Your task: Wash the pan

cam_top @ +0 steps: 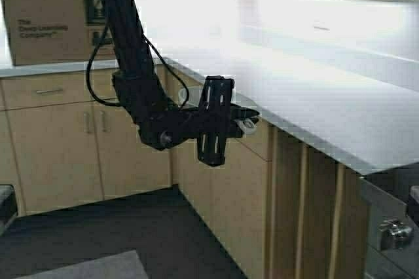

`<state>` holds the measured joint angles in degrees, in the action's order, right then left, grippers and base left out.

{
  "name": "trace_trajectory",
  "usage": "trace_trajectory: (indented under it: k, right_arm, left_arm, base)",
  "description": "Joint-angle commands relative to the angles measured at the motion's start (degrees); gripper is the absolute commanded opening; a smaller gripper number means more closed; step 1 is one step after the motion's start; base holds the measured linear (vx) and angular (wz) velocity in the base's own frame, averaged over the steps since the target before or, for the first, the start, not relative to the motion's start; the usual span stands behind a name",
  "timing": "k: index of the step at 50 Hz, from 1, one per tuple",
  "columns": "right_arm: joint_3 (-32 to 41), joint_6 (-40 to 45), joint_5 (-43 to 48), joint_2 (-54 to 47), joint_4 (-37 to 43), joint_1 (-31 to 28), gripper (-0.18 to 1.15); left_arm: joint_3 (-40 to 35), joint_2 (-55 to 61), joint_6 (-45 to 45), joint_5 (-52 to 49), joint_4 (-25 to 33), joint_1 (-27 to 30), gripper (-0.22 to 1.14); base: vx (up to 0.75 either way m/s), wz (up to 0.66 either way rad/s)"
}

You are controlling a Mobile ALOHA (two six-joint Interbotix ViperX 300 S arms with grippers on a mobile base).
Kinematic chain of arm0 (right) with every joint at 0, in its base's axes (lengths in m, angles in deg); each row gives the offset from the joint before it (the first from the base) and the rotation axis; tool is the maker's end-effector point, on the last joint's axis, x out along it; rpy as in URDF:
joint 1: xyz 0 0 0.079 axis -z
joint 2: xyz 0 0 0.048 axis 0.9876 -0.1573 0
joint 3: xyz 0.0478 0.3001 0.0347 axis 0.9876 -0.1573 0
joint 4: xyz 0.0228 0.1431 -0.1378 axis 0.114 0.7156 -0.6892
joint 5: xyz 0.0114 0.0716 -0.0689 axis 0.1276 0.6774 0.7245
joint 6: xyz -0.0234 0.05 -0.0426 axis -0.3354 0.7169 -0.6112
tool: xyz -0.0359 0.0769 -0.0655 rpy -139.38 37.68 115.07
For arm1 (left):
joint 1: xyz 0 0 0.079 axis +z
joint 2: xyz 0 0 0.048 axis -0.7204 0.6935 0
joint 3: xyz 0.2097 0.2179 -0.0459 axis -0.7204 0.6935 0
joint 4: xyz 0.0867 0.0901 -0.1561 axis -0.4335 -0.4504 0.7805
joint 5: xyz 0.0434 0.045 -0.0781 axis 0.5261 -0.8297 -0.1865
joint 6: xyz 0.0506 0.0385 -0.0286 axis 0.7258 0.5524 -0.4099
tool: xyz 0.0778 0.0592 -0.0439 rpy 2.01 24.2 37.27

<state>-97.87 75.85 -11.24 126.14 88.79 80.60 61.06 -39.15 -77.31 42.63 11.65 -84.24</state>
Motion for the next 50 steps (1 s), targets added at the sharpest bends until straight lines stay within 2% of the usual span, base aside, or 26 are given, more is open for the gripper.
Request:
trace_trajectory:
  k: [1,50]
  right_arm:
    - [1.3,0.1,0.2,-0.5,-0.1,0.0,0.07]
    - [0.5,0.4,0.2,-1.6,0.0,0.0,0.07]
  left_arm:
    - [-1.1,-2.3,1.0,1.2,-0.2,-0.2,0.02]
    - [1.4,-2.8,0.6,3.9,-0.4,-0.5,0.02]
  base:
    - [0.01,0.56]
    - [0.02,0.63]
